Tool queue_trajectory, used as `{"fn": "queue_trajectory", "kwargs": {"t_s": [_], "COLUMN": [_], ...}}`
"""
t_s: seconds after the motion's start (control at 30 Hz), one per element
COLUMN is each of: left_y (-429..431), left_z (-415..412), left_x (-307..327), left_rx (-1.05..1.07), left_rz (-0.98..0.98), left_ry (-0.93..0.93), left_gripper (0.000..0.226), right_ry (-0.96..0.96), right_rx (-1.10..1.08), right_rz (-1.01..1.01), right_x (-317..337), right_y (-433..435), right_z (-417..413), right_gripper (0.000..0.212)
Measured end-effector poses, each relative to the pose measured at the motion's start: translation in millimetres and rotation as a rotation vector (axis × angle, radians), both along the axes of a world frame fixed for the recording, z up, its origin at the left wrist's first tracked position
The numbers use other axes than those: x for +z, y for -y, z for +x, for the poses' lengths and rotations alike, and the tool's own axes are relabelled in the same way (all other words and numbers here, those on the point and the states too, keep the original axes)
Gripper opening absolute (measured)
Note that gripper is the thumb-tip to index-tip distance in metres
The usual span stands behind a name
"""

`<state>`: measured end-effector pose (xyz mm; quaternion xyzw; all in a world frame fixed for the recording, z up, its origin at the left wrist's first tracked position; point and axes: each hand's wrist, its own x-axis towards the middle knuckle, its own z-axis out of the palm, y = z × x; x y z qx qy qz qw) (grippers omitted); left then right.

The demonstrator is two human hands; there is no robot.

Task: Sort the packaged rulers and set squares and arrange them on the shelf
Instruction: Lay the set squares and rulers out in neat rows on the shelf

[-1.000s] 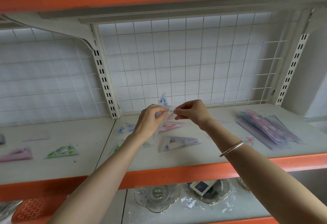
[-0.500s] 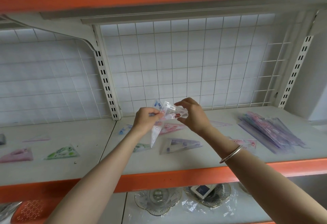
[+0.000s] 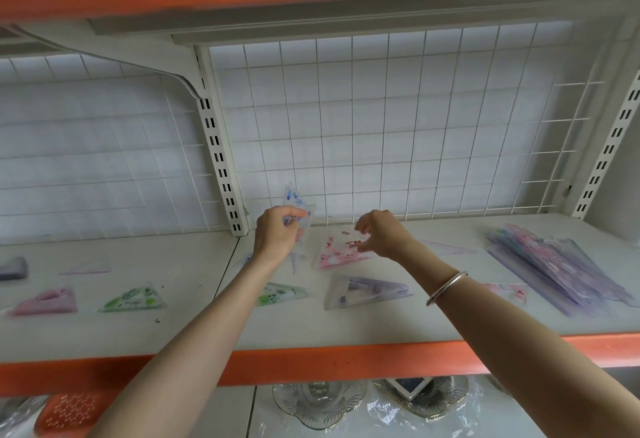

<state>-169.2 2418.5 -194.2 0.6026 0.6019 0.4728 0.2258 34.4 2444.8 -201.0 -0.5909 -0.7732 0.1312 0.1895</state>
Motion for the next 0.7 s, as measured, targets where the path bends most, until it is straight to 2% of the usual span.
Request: {"fn": "queue_trajectory", "kwargs": {"t_s": [0.13, 0.23, 0.37, 0.5, 0.6, 0.7], "left_y": [-4.8, -6.6, -7.5, -7.4, -3.2, 2.0], "left_z": [-4.0, -4.4, -4.6, -3.4, 0.6, 5.9], "left_x": [-1.6, -2.3, -5.0, -6.9, -4.1, 0.0], "left_rx": [-0.011, -0.019, -0.036, -0.076, -0.111, -0.130], "left_rz": [-0.018, -0.042, -0.058, -0.073, -0.085, -0.037], "left_ry": [0.034, 0.093, 0.137, 0.172, 0.235, 0.231], "left_gripper": [0.035, 0.028, 0.026, 0.028, 0.032, 0.036], "right_ry": [0.058, 0.113, 0.086, 0.063, -0.141, -0.511], "right_rx": [0.023, 0.042, 0.066, 0.071, 0.031, 0.007], "right_rz": [-0.070, -0.108, -0.175, -0.208, -0.128, -0.132], "right_x": [-6.0, -10.5, -12.7, -12.0, -7.6, 2.9], "right_y": [-11.3, -17.4, -22.5, -22.6, -18.0, -6.4], "right_z": [-5.5, -7.7, -6.9, -5.0, -6.8, -15.0], "right_gripper": [0.043, 0.042, 0.039, 0.051, 0.049, 0.038]}}
